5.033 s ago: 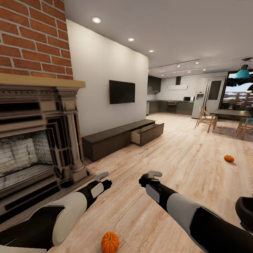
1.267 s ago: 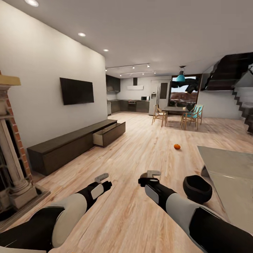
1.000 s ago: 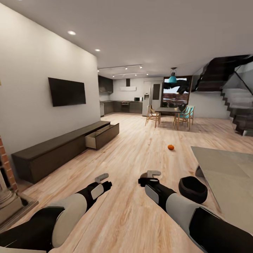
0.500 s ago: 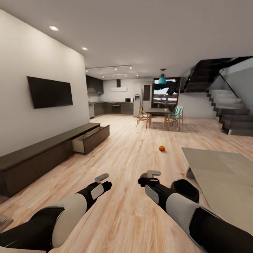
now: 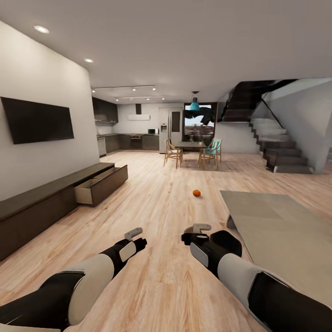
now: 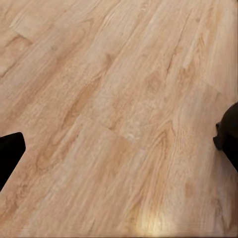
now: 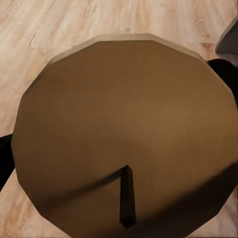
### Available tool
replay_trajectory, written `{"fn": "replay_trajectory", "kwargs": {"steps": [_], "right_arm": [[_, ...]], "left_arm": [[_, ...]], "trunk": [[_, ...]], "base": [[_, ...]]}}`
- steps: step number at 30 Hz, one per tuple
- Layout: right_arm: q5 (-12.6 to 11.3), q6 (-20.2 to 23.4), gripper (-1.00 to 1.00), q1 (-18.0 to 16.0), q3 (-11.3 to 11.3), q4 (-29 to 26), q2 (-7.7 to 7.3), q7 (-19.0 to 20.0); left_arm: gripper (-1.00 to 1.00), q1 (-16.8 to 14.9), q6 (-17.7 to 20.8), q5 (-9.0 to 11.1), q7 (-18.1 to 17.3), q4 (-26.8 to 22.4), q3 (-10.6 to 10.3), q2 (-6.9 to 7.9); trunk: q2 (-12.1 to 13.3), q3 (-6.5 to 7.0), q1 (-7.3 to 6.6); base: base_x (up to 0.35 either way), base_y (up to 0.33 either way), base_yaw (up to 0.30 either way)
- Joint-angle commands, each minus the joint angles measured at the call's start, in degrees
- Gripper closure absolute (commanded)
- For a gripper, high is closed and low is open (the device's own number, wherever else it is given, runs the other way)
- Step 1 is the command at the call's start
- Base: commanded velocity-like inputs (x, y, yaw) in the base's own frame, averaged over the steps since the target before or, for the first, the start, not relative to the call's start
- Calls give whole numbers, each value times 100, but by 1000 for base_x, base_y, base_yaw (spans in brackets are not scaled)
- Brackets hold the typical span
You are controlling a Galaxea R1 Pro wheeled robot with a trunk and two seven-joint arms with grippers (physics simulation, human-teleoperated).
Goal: Place each of the two pumpkins and all three candles from the living room inside a cabinet in the living room (use any cabinet), then make sure every cabinet is closed, and position the cauldron so it is next to a table in the living room.
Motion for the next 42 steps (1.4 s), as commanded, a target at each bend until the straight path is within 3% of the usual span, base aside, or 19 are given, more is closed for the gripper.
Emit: {"fn": "replay_trajectory", "kwargs": {"steps": [1,16,42], "right_arm": [[0,31,100,-6,48,-11,-2,-36],[0,31,100,-6,54,-12,-2,-36],[0,31,100,-6,55,-4,-2,-36]], "left_arm": [[-100,-1,27,-5,26,-11,25,-1],[-100,-1,27,-5,26,-11,25,-1],[-100,-1,27,-5,18,-11,25,-1]], "trunk": [[-3,-6,-1],[-3,14,-1],[-3,14,-1]], "base": [[0,0,-234],[24,0,-193],[313,0,-3]]}}
